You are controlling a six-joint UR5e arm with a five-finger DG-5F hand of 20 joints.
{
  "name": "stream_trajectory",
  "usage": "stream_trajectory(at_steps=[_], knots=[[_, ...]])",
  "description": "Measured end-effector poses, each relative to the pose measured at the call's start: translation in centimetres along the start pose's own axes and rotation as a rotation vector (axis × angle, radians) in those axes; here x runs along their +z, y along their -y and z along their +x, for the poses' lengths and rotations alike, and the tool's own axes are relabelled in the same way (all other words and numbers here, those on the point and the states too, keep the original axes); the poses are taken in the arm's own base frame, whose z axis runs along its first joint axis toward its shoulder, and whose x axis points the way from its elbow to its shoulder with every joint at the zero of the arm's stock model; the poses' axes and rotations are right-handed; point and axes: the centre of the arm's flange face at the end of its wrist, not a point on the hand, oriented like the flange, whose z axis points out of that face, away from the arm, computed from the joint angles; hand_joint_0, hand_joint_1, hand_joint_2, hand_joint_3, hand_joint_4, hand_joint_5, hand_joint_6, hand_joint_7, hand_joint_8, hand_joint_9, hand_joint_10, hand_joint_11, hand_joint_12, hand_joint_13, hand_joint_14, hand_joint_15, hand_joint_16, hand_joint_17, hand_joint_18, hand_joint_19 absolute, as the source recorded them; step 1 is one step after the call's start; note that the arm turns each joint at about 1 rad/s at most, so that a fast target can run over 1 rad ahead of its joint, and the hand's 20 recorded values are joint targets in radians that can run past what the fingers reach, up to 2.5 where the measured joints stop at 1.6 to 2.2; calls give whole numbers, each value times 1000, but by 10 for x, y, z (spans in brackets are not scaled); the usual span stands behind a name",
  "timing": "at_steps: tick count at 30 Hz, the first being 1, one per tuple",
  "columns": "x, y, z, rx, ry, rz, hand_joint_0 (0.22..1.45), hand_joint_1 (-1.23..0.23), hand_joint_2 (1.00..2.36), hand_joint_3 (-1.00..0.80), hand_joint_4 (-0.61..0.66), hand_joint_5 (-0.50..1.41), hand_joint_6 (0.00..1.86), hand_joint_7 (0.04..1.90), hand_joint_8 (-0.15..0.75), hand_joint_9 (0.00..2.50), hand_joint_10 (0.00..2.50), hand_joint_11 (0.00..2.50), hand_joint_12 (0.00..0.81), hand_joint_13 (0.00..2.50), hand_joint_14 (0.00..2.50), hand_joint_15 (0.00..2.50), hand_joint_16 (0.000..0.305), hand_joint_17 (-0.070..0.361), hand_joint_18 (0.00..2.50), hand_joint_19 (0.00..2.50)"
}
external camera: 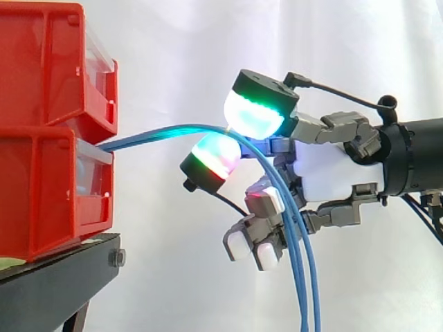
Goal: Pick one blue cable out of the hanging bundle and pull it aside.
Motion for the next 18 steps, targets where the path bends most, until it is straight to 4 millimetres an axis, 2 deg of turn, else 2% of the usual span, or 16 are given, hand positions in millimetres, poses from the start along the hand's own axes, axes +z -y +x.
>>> stream_trajectory(at_steps=[5, 7, 8, 11, 12, 15, 18], knots=[[0, 1, -1, -1, 0, 3, 459, -548, 1000, -500, -60, -136, 912, 810, 290, 1222, 19, 768, 373, 886, 20, 590, 50, 111, 757, 694], [-1, 1, -1, -2, -4, 8, 501, -601, 1000, -500, -69, -138, 909, 831, 281, 1207, 19, 783, 359, 871, 20, 604, 46, 103, 727, 704], [-1, 1, -1, -2, -6, 11, 572, -674, 1003, -459, -76, -137, 906, 864, 251, 1203, 23, 800, 339, 875, 21, 609, 42, 94, 722, 722], [-2, 2, -1, -2, -8, 14, 654, -809, 1012, -367, -83, -146, 922, 856, 249, 1190, 21, 811, 332, 883, 21, 609, 40, 90, 770, 699], [-2, 2, -1, -2, -8, 15, 676, -829, 1012, -362, -104, -150, 930, 844, 247, 1182, 21, 812, 330, 887, 22, 604, 39, 89, 776, 698], [-2, 2, -1, -2, -8, 16, 754, -868, 1009, -408, -195, -153, 935, 967, 244, 1183, 18, 818, 325, 897, 22, 593, 38, 85, 813, 668], [-2, 2, -2, -2, -8, 17, 788, -869, 1000, -500, -271, -161, 954, 936, 247, 1185, 20, 809, 320, 896, 21, 587, 37, 84, 829, 643]])
